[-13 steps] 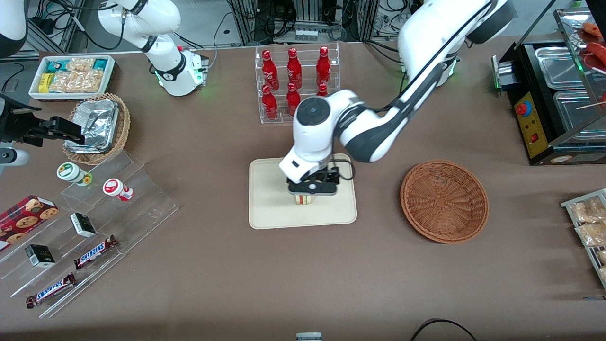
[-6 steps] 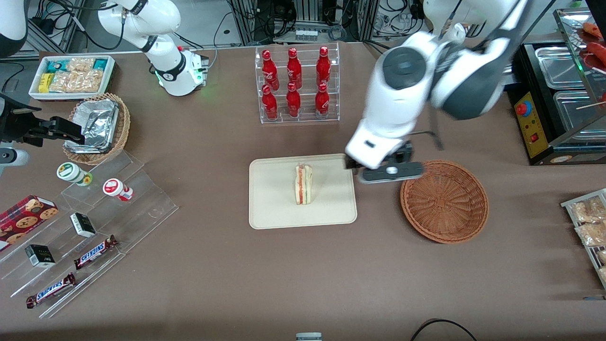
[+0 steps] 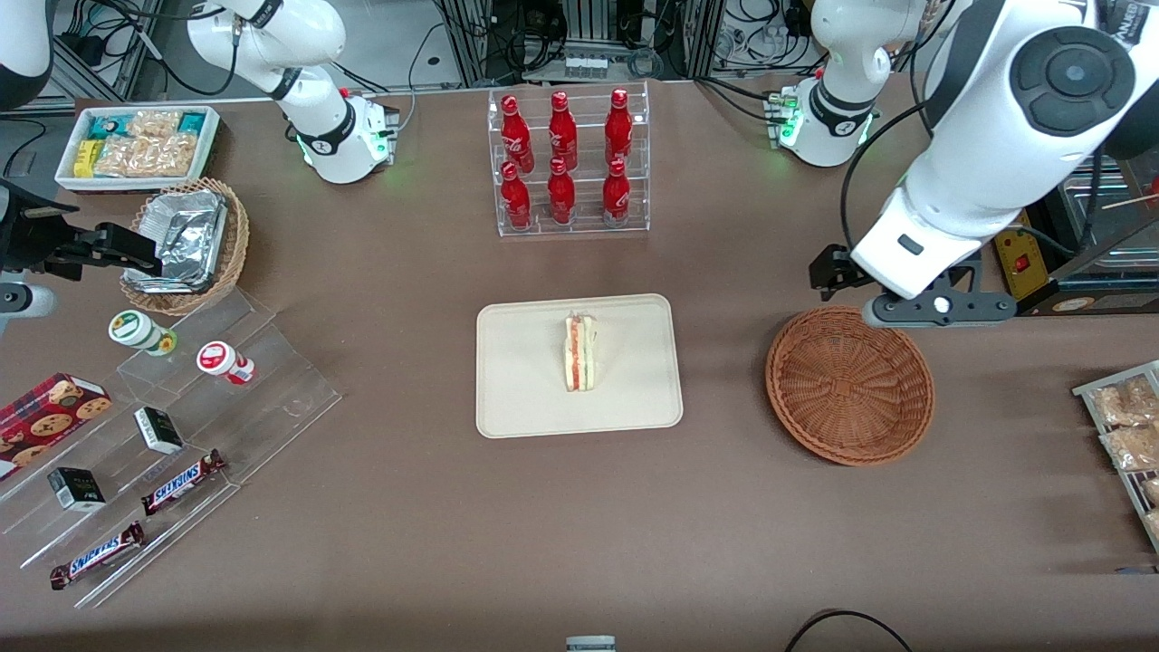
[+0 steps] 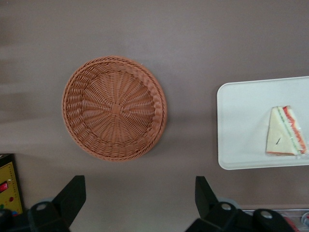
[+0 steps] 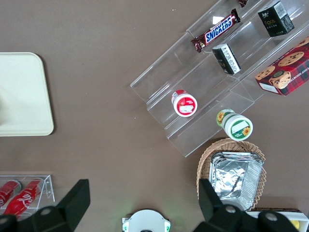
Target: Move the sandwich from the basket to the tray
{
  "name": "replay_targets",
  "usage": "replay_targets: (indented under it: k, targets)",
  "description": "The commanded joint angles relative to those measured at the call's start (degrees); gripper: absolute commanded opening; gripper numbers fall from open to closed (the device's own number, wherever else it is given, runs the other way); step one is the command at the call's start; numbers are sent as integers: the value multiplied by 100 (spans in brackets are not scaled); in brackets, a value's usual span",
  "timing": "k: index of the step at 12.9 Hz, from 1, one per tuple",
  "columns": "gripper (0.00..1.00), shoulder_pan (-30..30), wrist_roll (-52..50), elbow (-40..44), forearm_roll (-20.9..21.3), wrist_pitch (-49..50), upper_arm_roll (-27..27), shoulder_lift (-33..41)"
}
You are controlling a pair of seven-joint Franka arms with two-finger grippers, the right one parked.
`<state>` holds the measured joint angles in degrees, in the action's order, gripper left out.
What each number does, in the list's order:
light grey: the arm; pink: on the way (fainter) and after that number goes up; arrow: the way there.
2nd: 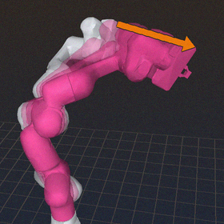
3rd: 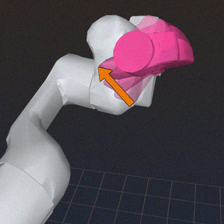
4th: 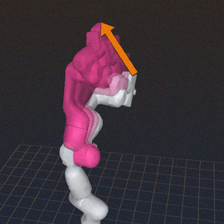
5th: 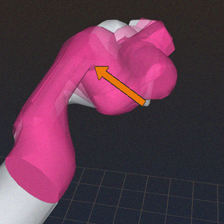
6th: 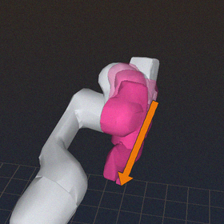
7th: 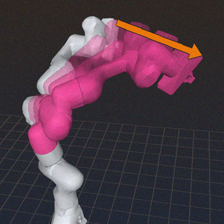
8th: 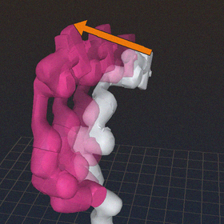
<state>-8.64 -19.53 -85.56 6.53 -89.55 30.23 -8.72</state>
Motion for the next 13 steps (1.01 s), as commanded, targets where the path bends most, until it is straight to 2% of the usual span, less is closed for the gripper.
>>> replay_targets:
  k: [1, 4, 5, 7, 8, 13]
  targets:
    - [100, -111, 238, -425, -100, -18, 9, 370]
    - [100, -261, 660, -760, -117, -36, -122, 687]
    - [100, -52, 739, -804, -204, -53, -523, 740]
    - [100, 851, 1134, -813, -433, -36, -1717, 880]
    - [100, 1134, 1257, -857, -477, -36, -2053, 925]
    - [100, 1303, 1486, -822, -478, -71, -2434, 978]
